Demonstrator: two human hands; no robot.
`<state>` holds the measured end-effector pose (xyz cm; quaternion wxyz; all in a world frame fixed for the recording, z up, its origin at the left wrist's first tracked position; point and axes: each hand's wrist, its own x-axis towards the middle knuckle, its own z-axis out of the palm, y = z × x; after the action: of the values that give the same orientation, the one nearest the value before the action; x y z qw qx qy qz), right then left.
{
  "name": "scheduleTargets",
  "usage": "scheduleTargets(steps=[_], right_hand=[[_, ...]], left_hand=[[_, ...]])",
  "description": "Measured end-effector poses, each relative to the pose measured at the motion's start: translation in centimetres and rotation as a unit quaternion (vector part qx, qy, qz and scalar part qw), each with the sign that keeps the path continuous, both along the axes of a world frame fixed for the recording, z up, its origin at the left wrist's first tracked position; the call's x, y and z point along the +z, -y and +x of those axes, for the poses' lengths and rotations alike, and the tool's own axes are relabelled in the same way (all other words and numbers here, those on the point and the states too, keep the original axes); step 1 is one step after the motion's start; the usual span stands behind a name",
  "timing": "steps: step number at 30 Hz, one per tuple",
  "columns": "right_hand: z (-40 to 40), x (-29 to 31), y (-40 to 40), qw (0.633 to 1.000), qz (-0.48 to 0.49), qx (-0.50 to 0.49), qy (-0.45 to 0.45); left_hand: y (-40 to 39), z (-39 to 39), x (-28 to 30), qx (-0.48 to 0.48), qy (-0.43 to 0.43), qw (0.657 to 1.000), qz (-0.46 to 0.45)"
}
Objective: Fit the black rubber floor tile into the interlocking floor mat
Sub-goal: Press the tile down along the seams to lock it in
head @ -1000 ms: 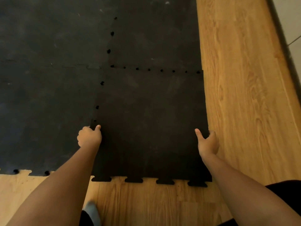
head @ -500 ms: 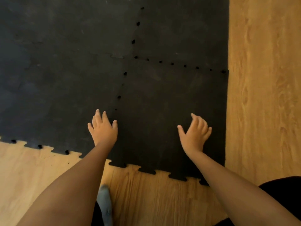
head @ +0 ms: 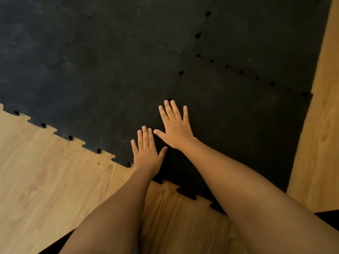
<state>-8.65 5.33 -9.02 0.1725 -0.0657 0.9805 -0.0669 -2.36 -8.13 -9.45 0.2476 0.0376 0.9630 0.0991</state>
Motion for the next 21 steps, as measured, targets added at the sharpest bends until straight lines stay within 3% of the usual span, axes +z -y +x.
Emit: scheduleTargets(steps=[7,14,21], right_hand=[[-5.0,-2.1,0.5,0.996,0.001,-0.044,0.077],[-6.3,-2.1,-0.1,0.987,-0.029,-0.019,0.156],[-5.9,-1.9,0.0,0.987,-0.023,-0.011,0.157]], left_hand=[[-3.1,-4.0,-0.8,0.002,0.013,1.0,0.027],[-3.8,-4.7,-1.2,0.0,0.045,0.999,-0.021],[-3.6,-5.0,-1.0,-0.018,0.07,0.997,-0.033]])
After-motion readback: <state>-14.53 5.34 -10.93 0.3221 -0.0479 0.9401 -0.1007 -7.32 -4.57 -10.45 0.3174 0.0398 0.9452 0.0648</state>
